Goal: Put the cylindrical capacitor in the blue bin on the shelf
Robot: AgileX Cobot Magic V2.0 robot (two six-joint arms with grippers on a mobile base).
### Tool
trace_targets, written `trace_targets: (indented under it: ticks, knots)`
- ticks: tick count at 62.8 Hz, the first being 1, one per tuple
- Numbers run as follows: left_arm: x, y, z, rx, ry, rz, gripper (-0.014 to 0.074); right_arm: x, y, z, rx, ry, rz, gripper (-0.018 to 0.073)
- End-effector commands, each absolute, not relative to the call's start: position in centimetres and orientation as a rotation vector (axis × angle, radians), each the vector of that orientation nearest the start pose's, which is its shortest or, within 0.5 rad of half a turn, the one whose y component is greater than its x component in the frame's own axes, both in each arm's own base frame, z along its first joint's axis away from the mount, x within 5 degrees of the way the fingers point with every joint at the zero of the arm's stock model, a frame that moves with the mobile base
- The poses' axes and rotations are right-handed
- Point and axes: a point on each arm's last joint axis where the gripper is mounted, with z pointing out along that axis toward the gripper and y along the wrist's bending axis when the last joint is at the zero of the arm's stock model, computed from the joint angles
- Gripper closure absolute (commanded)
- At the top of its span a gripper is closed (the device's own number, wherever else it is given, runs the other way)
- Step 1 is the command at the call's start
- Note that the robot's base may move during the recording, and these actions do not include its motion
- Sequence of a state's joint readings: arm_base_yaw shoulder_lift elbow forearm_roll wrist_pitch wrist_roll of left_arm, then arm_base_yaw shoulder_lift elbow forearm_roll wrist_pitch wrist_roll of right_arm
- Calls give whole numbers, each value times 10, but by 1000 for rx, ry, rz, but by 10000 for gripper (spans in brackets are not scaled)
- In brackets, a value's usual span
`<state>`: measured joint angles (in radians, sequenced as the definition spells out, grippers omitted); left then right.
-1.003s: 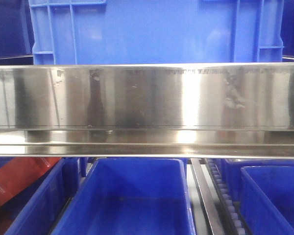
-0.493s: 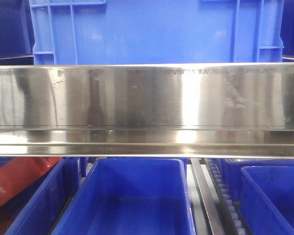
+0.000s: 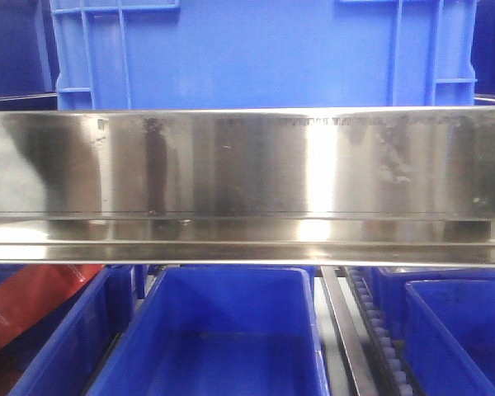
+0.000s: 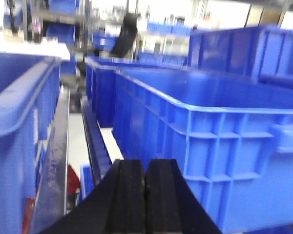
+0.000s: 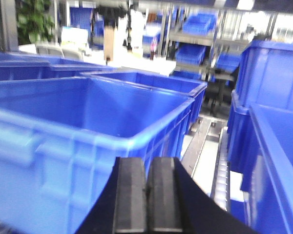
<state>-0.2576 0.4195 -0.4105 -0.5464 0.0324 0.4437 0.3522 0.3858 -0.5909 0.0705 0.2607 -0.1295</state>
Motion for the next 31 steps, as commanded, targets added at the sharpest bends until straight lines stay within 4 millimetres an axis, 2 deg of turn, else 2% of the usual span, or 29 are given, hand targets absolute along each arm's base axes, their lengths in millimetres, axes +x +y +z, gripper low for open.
trace_targets:
  ticks: [1,15,31]
  knots:
    - [81,-22,318,105,1462,-308,708,62,24,359,-328,1495,241,727]
    - [65,-17,322,94,1372,-312,708,51,21,358,-330,1487,243,727]
    - [62,-16,323,93,1358,-313,708,51,21,358,-329,1485,243,727]
